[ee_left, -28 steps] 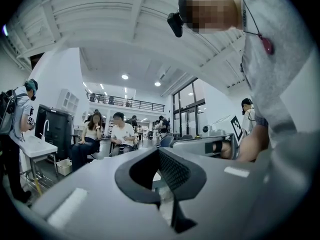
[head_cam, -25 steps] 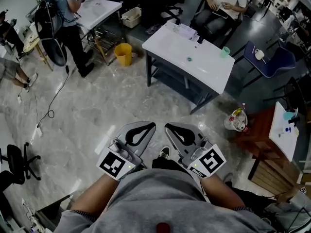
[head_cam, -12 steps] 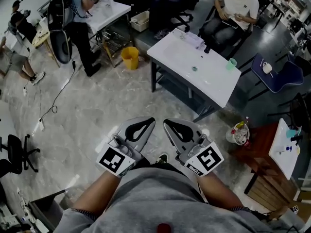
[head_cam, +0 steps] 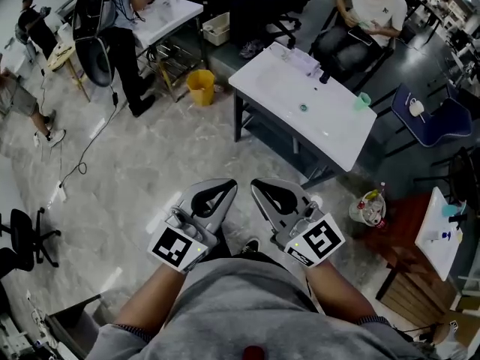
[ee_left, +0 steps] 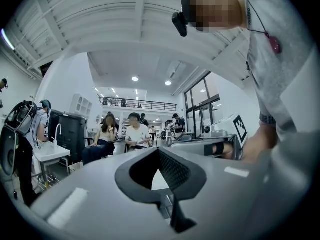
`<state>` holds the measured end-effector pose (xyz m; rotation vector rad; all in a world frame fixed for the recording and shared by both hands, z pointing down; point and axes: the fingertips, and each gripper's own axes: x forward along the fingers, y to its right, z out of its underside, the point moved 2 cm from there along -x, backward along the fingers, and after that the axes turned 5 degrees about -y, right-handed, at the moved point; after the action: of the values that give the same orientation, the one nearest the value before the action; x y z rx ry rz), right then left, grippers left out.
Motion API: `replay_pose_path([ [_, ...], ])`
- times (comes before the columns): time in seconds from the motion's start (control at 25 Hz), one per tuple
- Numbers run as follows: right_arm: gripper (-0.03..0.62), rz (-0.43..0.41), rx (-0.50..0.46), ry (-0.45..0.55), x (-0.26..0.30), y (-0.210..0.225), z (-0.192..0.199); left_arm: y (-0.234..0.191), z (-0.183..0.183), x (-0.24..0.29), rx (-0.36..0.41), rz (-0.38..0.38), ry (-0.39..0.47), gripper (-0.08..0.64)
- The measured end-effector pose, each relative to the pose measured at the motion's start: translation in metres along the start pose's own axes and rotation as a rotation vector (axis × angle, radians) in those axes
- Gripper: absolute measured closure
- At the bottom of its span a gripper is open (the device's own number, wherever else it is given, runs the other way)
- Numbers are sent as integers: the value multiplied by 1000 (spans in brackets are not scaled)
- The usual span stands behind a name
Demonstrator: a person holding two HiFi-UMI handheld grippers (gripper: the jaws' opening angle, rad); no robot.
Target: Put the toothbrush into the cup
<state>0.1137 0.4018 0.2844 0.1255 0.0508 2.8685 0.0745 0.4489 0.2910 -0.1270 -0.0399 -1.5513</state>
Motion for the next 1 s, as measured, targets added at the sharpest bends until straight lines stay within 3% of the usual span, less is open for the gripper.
replay_pose_path([
  [1.0,578,87,16,-51,216,58,-21,-226,-12,4,15,142,10,557],
])
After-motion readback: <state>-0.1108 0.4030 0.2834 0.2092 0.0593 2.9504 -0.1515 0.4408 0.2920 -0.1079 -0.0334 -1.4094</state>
